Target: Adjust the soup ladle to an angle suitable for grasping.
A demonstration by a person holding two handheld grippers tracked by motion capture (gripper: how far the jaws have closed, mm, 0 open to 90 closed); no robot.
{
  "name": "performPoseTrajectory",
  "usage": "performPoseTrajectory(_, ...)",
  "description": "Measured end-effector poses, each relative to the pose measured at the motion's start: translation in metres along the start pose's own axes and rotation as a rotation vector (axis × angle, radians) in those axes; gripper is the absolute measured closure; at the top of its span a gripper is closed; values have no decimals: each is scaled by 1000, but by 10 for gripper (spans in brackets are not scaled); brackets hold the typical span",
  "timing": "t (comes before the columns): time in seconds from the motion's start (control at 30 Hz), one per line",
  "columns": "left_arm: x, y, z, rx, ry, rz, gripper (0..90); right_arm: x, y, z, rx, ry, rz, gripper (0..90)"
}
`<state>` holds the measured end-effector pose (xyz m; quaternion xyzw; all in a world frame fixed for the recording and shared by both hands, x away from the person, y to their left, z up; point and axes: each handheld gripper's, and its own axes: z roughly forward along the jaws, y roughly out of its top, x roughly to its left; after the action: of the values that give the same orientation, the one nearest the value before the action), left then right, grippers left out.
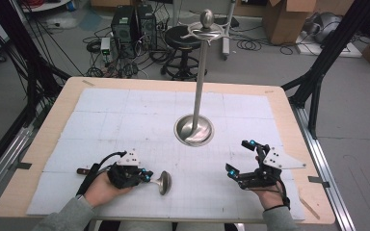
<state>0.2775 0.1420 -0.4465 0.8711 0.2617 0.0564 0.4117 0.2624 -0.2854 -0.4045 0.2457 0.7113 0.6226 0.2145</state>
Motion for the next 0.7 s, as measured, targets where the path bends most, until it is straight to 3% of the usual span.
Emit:
performPoseTrajectory(0.13, -1, 0, -1, 3, 2, 14, 899, 0, 0, 0, 0, 0, -2, 13)
performPoseTrajectory(0.23, -3, 2, -5, -17, 28, 35, 899, 1, 0, 1, 2, 4, 3, 13)
performPoseTrajectory(0.27, -3, 4, -12, -53, 36, 28, 899, 0, 1, 0, 0, 2, 1, 13)
performPoseTrajectory(0.33, -3, 3, -20, -77, 37, 18, 899, 0, 1, 0, -3, 3, 1, 13)
performPoseTrajectory(0.7, 3, -29, -57, -77, 94, -33, 899, 0, 1, 3, 6, 8, 0, 13)
